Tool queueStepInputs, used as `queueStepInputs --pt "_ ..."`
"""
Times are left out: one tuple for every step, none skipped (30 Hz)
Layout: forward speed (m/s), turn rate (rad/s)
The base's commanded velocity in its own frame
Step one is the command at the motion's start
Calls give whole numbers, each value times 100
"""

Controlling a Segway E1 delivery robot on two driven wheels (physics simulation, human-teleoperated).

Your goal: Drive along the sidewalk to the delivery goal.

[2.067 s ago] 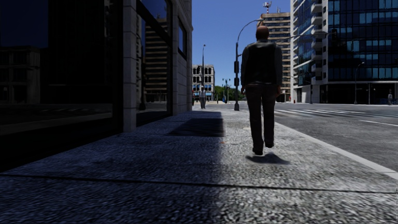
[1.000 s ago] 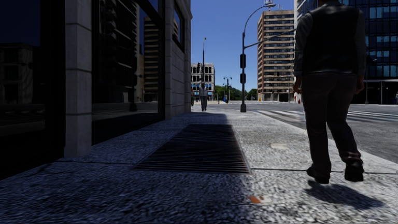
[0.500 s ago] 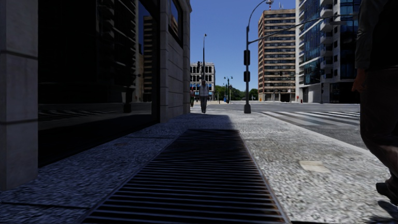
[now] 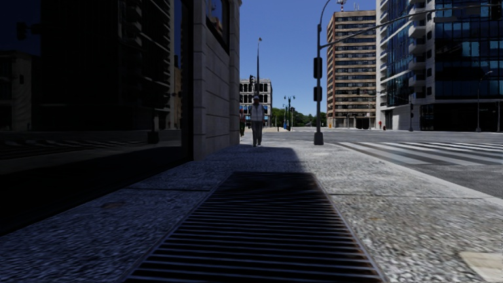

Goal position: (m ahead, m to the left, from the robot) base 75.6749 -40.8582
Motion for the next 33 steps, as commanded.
queueStepInputs --pt "200 0" --pt "200 0" --pt "200 0" --pt "200 0" --pt "200 0" --pt "200 0" --pt "200 0" --pt "200 0" --pt "200 0" --pt "200 -6" --pt "200 -6" --pt "200 -13" --pt "200 -15" --pt "200 -19" --pt "200 -21" --pt "200 -25" --pt "200 -25" --pt "200 -28" --pt "200 -28" --pt "200 -28" --pt "200 -29" --pt "200 -29" --pt "200 -29" --pt "200 -29" --pt "200 -29" --pt "200 -29" --pt "200 -29" --pt "200 -29" --pt "200 -29" --pt "200 -29" --pt "200 -29" --pt "200 -29" --pt "200 -29"
